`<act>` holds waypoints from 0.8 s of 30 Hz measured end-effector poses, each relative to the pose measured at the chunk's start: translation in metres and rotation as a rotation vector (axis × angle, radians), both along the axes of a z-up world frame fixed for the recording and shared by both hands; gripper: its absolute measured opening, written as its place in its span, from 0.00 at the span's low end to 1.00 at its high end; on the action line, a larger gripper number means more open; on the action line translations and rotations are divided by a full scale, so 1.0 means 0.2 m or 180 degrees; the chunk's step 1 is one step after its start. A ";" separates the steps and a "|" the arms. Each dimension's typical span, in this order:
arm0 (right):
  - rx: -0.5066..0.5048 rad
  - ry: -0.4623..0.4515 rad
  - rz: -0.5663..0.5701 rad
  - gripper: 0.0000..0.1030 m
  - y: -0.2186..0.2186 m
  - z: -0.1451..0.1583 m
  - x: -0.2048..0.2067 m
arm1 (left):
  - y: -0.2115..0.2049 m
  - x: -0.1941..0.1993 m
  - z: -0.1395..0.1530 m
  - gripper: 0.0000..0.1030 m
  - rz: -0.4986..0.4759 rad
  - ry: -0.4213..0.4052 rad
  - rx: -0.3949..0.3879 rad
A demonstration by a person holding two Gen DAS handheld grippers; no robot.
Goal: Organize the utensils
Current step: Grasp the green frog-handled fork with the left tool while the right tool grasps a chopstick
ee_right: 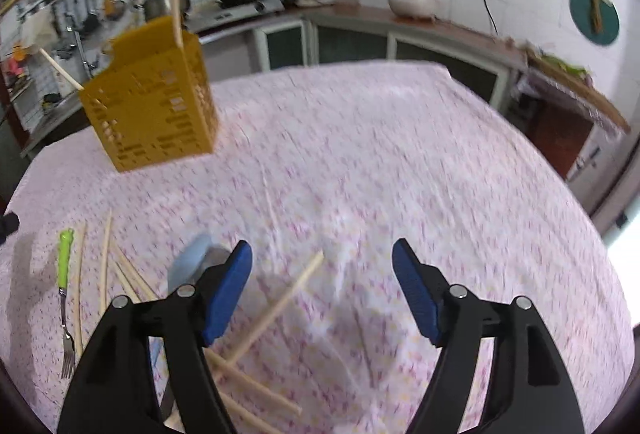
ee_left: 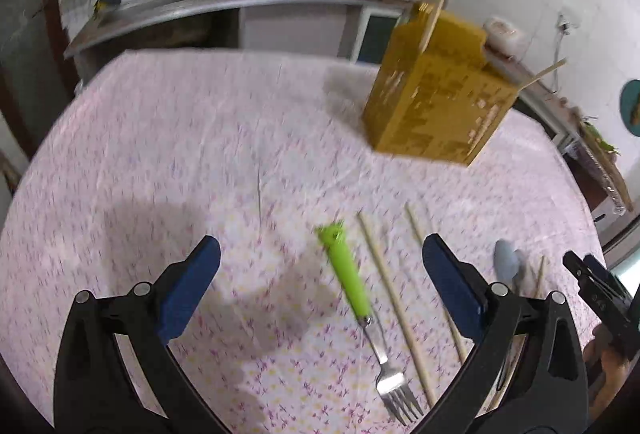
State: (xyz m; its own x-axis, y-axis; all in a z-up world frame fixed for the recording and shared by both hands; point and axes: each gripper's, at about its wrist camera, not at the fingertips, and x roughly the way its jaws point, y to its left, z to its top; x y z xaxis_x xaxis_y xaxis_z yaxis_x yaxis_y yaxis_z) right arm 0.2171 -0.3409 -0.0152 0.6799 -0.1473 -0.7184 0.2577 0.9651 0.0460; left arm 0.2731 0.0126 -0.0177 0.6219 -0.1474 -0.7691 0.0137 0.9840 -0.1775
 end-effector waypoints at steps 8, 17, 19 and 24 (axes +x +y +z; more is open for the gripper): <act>0.0012 0.0298 -0.0137 0.69 0.02 -0.12 0.03 | -0.10 0.03 -0.14 0.88 -0.0044 0.0287 0.0020; 0.0190 0.0507 -0.0144 0.36 0.05 -0.20 0.07 | -0.20 0.09 -0.27 0.62 -0.0247 0.0498 0.0128; 0.0173 0.0494 -0.0152 0.35 0.05 -0.20 0.08 | -0.21 0.11 -0.29 0.56 -0.0242 0.0532 0.0171; 0.0182 0.0519 -0.0130 0.28 0.06 -0.21 0.11 | -0.22 0.14 -0.30 0.34 -0.0286 0.0514 0.0170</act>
State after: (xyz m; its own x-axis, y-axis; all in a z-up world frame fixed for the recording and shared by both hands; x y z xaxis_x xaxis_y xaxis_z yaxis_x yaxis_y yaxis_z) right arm 0.2394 -0.3285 -0.0570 0.5480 -0.1283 -0.8266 0.3053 0.9507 0.0548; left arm 0.3017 -0.0316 -0.0768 0.4761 -0.1531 -0.8660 0.0774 0.9882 -0.1321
